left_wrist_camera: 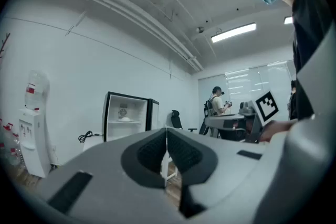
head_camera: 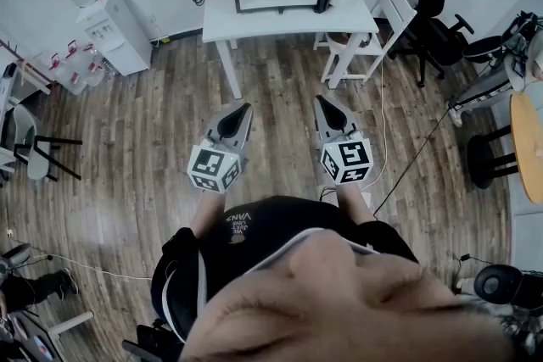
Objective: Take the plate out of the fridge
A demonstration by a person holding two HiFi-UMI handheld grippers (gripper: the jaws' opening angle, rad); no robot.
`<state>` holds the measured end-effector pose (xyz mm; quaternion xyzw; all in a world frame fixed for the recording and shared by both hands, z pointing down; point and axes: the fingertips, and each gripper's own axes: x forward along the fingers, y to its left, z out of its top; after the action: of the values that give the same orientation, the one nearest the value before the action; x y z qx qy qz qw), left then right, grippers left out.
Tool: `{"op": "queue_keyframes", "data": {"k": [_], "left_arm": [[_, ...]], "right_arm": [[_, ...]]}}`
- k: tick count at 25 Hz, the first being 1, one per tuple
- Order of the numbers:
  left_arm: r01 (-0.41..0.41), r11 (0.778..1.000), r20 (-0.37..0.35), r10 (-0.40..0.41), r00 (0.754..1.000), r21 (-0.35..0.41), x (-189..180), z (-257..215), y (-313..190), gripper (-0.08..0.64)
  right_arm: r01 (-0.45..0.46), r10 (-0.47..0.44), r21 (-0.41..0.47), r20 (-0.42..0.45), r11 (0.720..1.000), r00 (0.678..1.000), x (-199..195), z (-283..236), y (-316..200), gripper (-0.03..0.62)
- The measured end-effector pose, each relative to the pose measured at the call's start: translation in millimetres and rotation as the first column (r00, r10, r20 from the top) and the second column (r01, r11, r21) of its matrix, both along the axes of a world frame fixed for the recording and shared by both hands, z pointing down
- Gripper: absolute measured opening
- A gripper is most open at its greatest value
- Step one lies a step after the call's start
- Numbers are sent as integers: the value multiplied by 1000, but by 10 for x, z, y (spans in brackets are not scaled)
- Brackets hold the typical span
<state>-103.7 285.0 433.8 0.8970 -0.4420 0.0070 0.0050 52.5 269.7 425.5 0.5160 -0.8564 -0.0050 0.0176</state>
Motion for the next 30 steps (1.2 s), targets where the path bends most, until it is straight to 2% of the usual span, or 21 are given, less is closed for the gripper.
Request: {"op": "queue_keyframes", "data": {"k": [12, 16, 30], "left_arm": [[-35, 998, -13, 35, 999, -59, -232, 216, -91, 17], [-41, 997, -11, 40, 999, -63, -243, 256, -215, 17], [-16, 998, -54, 13, 998, -57, -48, 152, -847, 17]], "right_arm": [[-49, 49, -30, -9, 998, 999, -166, 105, -7, 11], [-41, 41, -12, 19, 999, 999, -186, 60, -101, 11], [-20, 21, -23, 48, 1000, 999, 111, 16, -808, 12]]}}
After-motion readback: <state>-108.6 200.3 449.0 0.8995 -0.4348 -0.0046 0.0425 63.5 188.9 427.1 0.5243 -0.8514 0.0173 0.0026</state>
